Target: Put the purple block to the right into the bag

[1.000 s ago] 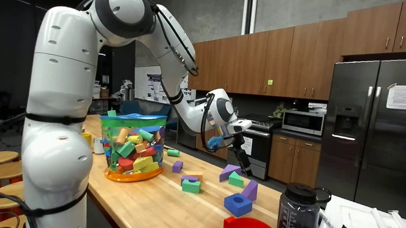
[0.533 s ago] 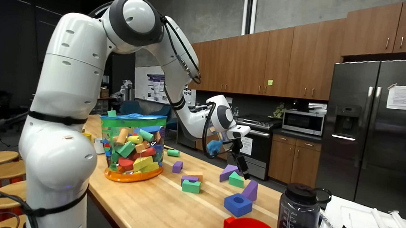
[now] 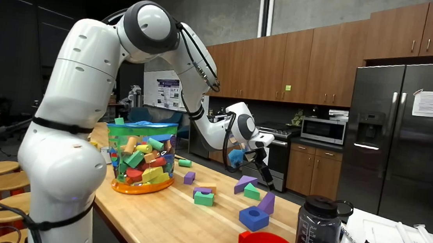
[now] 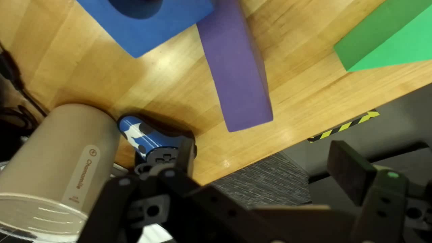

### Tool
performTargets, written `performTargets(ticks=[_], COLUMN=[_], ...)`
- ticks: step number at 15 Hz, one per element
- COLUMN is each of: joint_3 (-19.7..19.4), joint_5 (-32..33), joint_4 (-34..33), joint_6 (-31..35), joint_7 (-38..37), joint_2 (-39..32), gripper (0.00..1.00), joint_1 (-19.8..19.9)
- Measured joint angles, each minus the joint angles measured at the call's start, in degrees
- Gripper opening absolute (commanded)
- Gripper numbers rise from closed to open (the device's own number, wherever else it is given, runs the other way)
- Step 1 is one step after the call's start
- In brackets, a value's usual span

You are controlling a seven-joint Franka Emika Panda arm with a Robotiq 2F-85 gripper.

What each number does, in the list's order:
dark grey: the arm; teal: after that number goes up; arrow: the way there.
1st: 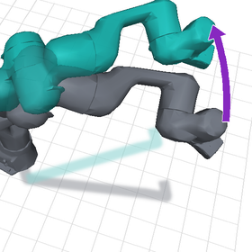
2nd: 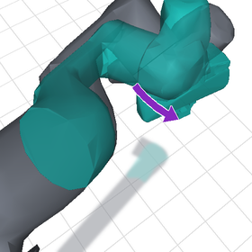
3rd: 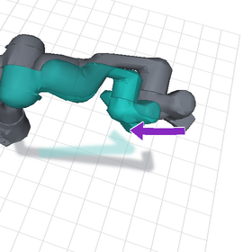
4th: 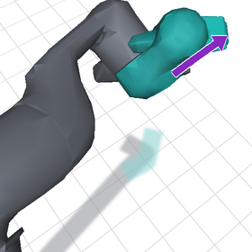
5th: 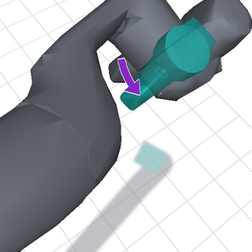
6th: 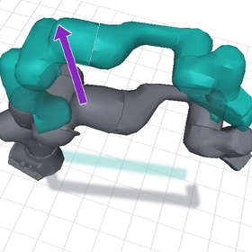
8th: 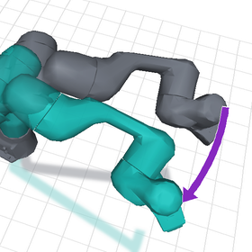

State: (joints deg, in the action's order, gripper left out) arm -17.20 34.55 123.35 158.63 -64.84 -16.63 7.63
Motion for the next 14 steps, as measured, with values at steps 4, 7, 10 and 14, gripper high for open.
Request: performTargets(ticks=[4,7,10,14], joint_3=[-1.56,-3.49,-5.63,-7.96], joint_5=[-0.58,-0.50,-0.61,-1.93], joint_4=[-0.79,-1.86,-3.21,-4.77], joint_6=[0.08,1.71,3.57,4.99], joint_7=[-0.02,-1.09,-2.17,-2.28], joint_2=[-1.79,-4.33,-7.25,-10.07], gripper=[1.00,1.00,1.00,1.00], joint_1=[-1.33,-3.22,-5.10,-7.02])
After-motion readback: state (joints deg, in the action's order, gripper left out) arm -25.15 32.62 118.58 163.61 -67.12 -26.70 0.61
